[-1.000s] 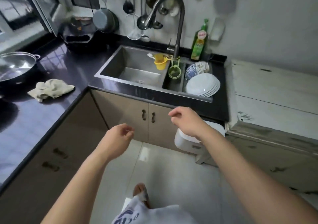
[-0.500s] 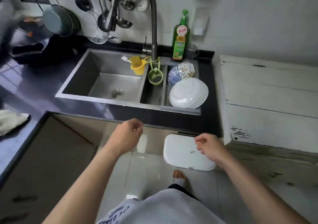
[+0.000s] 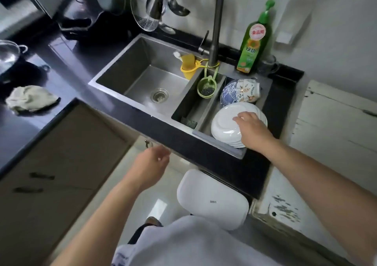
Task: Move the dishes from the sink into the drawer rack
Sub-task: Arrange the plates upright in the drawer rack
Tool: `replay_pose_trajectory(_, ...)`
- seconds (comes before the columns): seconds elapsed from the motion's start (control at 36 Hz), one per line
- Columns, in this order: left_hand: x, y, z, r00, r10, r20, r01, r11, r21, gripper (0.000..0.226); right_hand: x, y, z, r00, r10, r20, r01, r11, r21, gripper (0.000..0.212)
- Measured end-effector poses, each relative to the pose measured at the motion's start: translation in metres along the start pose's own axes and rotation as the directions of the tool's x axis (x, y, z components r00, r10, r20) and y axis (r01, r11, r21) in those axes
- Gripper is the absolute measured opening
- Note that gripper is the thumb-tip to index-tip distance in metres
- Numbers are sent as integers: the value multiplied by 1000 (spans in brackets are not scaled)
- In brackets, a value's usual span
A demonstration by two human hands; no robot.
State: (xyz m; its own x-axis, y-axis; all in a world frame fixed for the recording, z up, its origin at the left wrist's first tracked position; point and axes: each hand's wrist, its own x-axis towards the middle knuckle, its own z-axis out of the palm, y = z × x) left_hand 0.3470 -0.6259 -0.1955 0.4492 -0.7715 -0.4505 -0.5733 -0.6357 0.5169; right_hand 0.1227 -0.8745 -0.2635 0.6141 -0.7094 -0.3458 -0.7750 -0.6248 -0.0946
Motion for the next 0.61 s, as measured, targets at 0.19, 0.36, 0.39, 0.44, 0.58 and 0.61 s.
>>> replay_pose_trajectory(0.19,-9,-1,5,994,-76,-75,73,996,-48,26,17,50,9,942,-328,68,318,812,-490,68)
replay_pose_trajectory(0.36,-17,0,18,992,-111,-55,107,992,-70,25,27,67,2,876,-473,95,440,700,-562,43)
replay_pose_trajectory(0.39,-18,0,19,992,-113,-48,110,991,-70,25,26,66,-1,869,-485,95,451,699,-555,42)
replay_pose_trajectory(0.44,-21,1,19,993,-111,-36,109,992,-61,24,22,66,-6,862,-501,79,460,706,-538,40)
replay_pose_trajectory(0.58,-23,4,17,993,-115,-37,114,993,-40,25,18,63,-15,856,-515,-32,412,720,-559,37)
replay_pose_trajectory(0.61,-23,4,17,993,-117,-34,115,993,-37,25,18,60,-15,858,-509,-65,387,725,-570,38)
